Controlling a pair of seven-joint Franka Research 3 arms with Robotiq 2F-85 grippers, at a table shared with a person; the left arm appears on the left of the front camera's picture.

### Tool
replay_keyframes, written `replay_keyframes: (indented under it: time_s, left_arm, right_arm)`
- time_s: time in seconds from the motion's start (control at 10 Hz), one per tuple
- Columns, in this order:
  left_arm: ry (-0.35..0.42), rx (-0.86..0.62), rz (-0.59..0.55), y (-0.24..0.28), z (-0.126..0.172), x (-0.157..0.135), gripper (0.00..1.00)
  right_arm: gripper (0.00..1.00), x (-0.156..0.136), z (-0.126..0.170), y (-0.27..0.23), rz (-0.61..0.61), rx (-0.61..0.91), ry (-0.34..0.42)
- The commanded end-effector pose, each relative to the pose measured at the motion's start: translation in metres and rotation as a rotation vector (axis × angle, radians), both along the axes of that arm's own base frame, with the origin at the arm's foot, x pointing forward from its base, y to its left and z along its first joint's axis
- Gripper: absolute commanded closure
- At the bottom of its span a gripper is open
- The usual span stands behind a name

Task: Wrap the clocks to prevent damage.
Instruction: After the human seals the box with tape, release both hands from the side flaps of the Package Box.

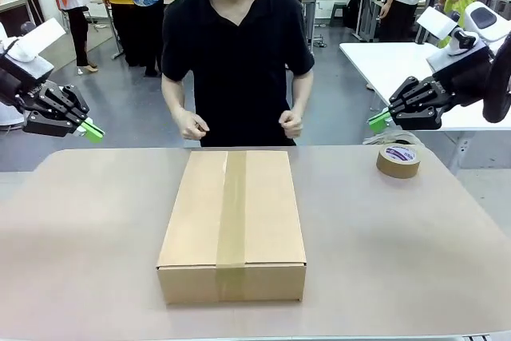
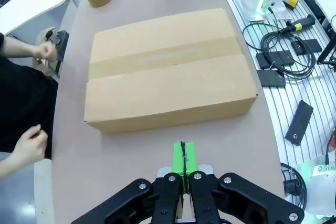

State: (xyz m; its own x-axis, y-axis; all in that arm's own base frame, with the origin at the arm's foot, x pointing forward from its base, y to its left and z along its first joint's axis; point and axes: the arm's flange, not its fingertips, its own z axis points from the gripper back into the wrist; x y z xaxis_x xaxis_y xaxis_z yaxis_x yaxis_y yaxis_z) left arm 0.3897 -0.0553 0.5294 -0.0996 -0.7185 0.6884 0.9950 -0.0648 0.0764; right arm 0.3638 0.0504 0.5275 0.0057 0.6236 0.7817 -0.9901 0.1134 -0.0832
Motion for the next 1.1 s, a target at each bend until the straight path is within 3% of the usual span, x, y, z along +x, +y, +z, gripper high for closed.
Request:
replay_keyframes:
  time_s: [0.0,1.0]
  left_arm:
    - [0.008,0.005,-0.005,-0.0004,0.0018,0.0007,1.0]
    - [0.008,0.005,-0.005,-0.0004,0.0018,0.0007,1.0]
  right_arm:
    - [0.99,0.0009,0.0055,0.0,-0.003,-0.005,-0.01]
    - [0.99,0.0009,0.0055,0.0,-0.003,-0.005,-0.01]
